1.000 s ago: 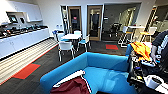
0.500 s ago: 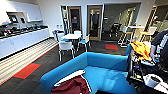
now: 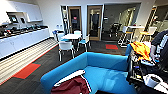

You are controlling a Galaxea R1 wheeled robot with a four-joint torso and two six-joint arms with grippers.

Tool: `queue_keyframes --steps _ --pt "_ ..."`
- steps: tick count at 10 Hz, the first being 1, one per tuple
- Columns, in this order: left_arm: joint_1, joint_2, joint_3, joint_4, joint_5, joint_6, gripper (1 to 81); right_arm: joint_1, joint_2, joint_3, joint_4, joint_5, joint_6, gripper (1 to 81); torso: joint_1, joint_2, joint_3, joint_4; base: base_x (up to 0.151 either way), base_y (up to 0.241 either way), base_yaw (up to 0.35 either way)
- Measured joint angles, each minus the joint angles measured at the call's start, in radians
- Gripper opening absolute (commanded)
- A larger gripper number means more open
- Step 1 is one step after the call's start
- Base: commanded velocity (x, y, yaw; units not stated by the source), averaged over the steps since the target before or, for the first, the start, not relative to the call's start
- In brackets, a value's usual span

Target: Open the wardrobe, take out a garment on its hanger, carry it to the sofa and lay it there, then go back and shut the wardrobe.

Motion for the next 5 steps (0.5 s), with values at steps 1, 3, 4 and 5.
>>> queue_keyframes --steps 1,3,4,5 --pt "0.0 0.0 0.0 0.0 0.0 0.0 81.1 0.0 0.0 0.0 0.0 0.0 0.0 81.1 0.0 0.0 0.0 0.0 0.0 0.0 0.0" --pt "0.0 0.0 0.0 0.0 0.0 0.0 81.1 0.0 0.0 0.0 0.0 0.0 0.0 81.1 0.0 0.0 0.0 0.0 0.0 0.0 0.0" --pt "0.0 0.001 -0.004 0.0 -0.001 0.0 81.1 0.0 0.0 0.0 0.0 0.0 0.0 81.1 0.0 0.0 0.0 0.0 0.0 0.0 0.106" --pt "0.0 0.006 -0.019 0.0 -0.001 0.0 81.1 0.0 0.0 0.0 0.0 0.0 0.0 81.1 0.0 0.0 0.0 0.0 0.0 0.0 0.172"
